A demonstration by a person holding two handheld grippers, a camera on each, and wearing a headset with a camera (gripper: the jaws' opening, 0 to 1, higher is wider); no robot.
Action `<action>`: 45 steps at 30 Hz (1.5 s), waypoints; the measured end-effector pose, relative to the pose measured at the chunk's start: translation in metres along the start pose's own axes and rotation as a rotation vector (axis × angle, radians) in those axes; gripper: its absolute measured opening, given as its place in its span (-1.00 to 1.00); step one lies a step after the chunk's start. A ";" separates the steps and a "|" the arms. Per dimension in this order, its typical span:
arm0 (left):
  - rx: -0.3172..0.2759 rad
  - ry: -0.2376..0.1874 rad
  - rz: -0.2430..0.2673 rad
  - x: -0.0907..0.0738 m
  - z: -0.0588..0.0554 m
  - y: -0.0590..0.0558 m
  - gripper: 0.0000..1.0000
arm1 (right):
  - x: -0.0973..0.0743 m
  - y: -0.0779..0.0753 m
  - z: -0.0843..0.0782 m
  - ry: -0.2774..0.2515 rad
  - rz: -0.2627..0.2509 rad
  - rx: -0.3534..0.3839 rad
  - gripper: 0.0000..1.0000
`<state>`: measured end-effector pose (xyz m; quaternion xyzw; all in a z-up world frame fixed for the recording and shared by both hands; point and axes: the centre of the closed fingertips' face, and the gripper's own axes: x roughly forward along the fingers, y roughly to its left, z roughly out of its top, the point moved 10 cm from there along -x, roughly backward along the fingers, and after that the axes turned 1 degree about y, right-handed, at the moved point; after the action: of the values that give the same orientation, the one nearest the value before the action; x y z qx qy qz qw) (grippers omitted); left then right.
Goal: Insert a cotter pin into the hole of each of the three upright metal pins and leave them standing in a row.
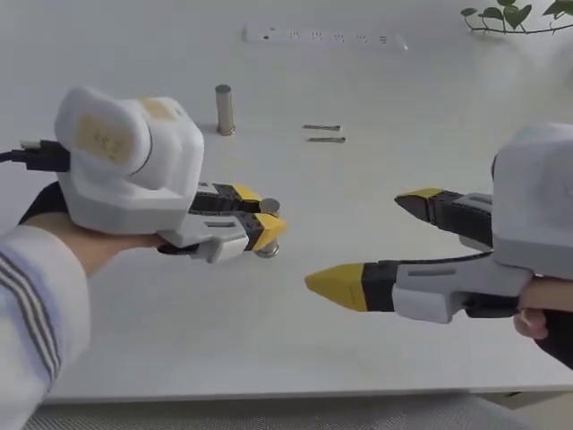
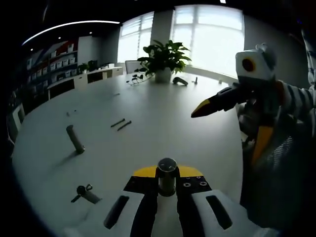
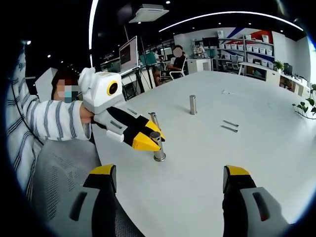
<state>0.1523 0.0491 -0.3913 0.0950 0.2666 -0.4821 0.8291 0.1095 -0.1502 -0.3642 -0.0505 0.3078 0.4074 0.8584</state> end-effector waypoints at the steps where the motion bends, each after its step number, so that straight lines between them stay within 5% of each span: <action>1: 0.007 0.002 0.000 0.000 -0.001 0.000 -0.82 | 0.000 0.000 0.000 0.003 0.001 -0.001 0.76; 31: 0.072 0.007 -0.001 0.002 -0.008 -0.002 -0.81 | 0.002 0.002 -0.004 0.024 0.012 0.005 0.74; 36: -0.002 -0.002 -0.010 0.002 -0.009 0.001 -0.80 | 0.004 0.003 -0.004 0.022 0.018 0.004 0.74; 45: 0.025 -0.014 -0.027 0.000 -0.008 0.000 -0.79 | 0.004 0.003 -0.003 0.026 0.024 -0.004 0.73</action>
<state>0.1493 0.0528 -0.3982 0.0982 0.2561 -0.4971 0.8232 0.1079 -0.1460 -0.3684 -0.0539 0.3189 0.4176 0.8492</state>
